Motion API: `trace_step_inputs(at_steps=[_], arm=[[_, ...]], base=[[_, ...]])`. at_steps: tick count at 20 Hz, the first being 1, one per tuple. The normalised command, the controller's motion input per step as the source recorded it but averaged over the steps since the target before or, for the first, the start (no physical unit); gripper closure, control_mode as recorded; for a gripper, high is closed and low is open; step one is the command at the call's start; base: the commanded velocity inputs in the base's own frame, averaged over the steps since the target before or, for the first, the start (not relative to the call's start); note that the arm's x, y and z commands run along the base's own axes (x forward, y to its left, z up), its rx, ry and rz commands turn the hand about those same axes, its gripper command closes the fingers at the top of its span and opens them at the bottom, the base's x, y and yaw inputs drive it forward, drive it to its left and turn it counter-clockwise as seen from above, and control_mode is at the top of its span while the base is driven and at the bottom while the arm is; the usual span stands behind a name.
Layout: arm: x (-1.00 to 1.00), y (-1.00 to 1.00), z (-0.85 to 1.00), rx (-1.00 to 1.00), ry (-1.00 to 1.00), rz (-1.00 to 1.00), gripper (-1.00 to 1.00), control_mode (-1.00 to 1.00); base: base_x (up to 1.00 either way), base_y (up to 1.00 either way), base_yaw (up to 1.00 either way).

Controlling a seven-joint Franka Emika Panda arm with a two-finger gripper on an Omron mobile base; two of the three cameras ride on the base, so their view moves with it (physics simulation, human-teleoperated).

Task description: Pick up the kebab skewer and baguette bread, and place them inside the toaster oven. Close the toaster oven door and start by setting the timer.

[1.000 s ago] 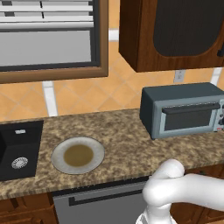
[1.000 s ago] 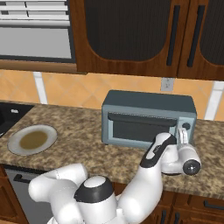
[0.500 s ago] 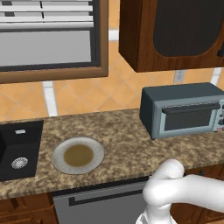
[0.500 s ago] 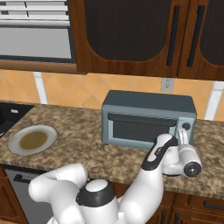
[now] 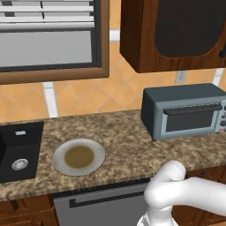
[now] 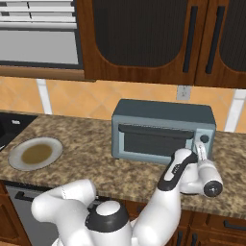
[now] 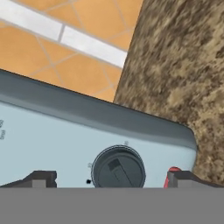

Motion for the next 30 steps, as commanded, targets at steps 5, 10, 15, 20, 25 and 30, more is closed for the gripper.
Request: trace_step_inputs(at_steps=[5,10,15,20,25,30], arm=[[0.33,0.0,0.0,0.03,0.0,0.0,-1.0,-1.0],[0.44,0.0,-0.02,0.02,0.0,0.0,-1.0,-1.0],[0.36,0.04,0.0,0.01,0.0,-0.01,-1.0,-1.0],[0.18,0.25,0.0,0.0,0.0,-0.04,1.0,-1.0],[0.26,0.35,-0.02,0.0,0.0,-0.08,1.0,-1.0],[0.32,0.09,-0.06,0.0,-0.01,-0.07,1.0,-1.0]], base=[[0.0,0.0,0.0],[0.0,0.0,0.0],[0.0,0.0,0.0],[0.0,0.0,0.0],[0.0,0.0,0.0],[0.0,0.0,0.0]])
